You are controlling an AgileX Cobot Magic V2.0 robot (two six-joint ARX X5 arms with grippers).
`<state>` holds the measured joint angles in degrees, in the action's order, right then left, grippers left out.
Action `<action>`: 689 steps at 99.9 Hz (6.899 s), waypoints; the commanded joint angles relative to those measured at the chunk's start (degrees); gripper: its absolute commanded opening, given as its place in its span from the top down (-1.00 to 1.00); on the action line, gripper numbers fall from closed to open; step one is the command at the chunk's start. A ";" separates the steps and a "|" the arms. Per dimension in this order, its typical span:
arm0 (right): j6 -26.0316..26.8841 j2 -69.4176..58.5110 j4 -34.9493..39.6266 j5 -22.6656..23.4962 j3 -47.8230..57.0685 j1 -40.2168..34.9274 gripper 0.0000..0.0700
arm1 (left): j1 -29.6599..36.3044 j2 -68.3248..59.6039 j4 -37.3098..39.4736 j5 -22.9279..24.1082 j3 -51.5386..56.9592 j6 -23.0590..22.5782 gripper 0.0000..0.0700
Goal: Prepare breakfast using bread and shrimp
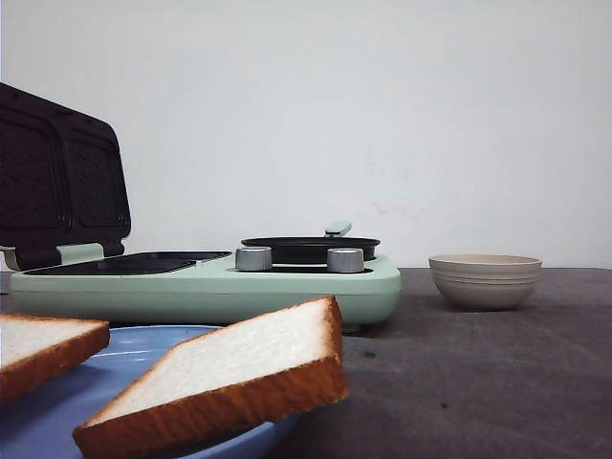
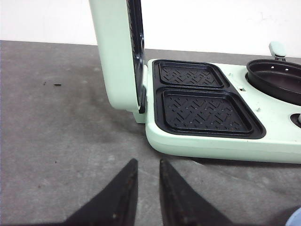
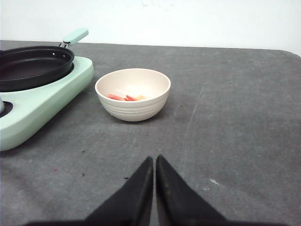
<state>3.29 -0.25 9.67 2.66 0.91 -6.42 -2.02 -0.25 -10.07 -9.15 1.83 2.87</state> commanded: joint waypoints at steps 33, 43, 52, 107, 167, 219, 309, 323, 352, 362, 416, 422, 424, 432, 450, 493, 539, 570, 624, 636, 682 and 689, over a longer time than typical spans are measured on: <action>0.72 0.04 -0.63 -0.04 -0.24 -0.09 0.99 | -0.07 0.07 -0.26 -0.11 -0.98 -0.50 1.00; 0.72 0.04 -0.63 -0.04 -0.24 -0.11 0.99 | -0.07 0.07 -0.26 -0.11 -0.98 -0.50 1.00; 0.72 0.04 -0.63 -0.04 -0.24 -0.09 0.99 | -0.07 0.07 -0.26 -0.11 -0.98 -0.48 1.00; -1.14 0.04 -0.63 -0.11 -0.24 -0.09 0.99 | -0.04 0.07 -0.26 -0.11 -0.98 -0.50 1.00; -3.67 0.04 -0.63 -0.02 -0.24 -0.09 0.99 | -0.07 0.07 -0.20 -0.11 -0.98 -0.46 1.00; 12.41 0.04 -0.61 0.74 0.24 -0.09 0.99 | -0.04 0.07 0.26 -0.15 -0.85 10.78 1.00; 13.88 -43.10 26.08 18.38 37.66 -0.11 0.99 | 0.00 -39.32 -31.52 -7.87 43.32 13.66 0.97; 11.47 -45.07 27.45 21.51 37.66 -0.13 0.99 | 0.04 -43.87 -38.88 -10.84 45.88 10.88 0.97; 9.31 -44.52 28.52 24.24 37.66 -0.13 0.88 | 0.17 -48.52 -47.10 -14.88 45.88 6.95 0.19; 9.33 -44.52 28.55 25.81 37.66 -0.13 0.57 | 0.17 -50.42 -50.14 -14.56 45.86 4.70 0.19; 7.61 -44.52 31.10 30.42 37.66 -0.13 0.37 | 0.15 -61.77 -55.78 -16.22 45.86 0.17 -0.33; 7.13 -44.48 31.28 30.58 37.66 -0.13 0.37 | 0.15 -63.34 -55.93 -17.86 45.83 -0.55 -0.31; 7.06 -44.46 31.34 30.60 37.66 -0.13 0.37 | 0.17 -63.89 -55.91 -17.94 45.86 -0.57 -0.31; 6.69 -44.19 31.93 30.58 37.66 -0.13 0.38 | 0.15 -66.03 -55.93 -17.92 45.86 -0.76 -0.31; 6.12 -43.34 33.20 30.60 37.66 -0.15 0.37 | 0.17 -70.16 -55.89 -17.92 45.86 -0.83 -0.31; 5.70 -41.83 33.22 32.09 37.66 -0.22 0.38 | 2.14 -78.62 -55.60 -22.01 45.83 -2.10 -0.33; 5.68 -41.83 33.00 33.40 37.66 -0.92 0.38 | 5.16 -82.77 -54.62 -23.30 45.42 -2.86 -0.33; 5.68 -41.83 32.81 33.42 37.66 -0.92 0.38 | 5.22 -83.76 -54.38 -23.87 45.35 -2.91 -0.19; 5.68 -41.83 32.83 33.40 37.66 -0.92 0.38 | 5.20 -84.21 -54.03 -23.39 45.31 -2.91 0.37; 5.68 -41.83 32.83 33.42 37.66 -0.92 0.38 | 5.20 -84.21 -53.92 -22.84 45.24 -2.89 0.65; 5.68 -41.83 32.83 33.38 37.66 -0.90 0.38 | 5.20 -83.52 -53.37 -20.50 45.27 -2.82 0.99; 5.68 -41.83 32.81 33.35 37.66 -0.90 0.38 | 5.20 -82.68 -53.05 -20.68 45.29 -2.78 0.99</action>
<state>9.63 -41.91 43.03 35.83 37.78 -7.11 3.16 -83.00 -63.59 -31.55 46.76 0.73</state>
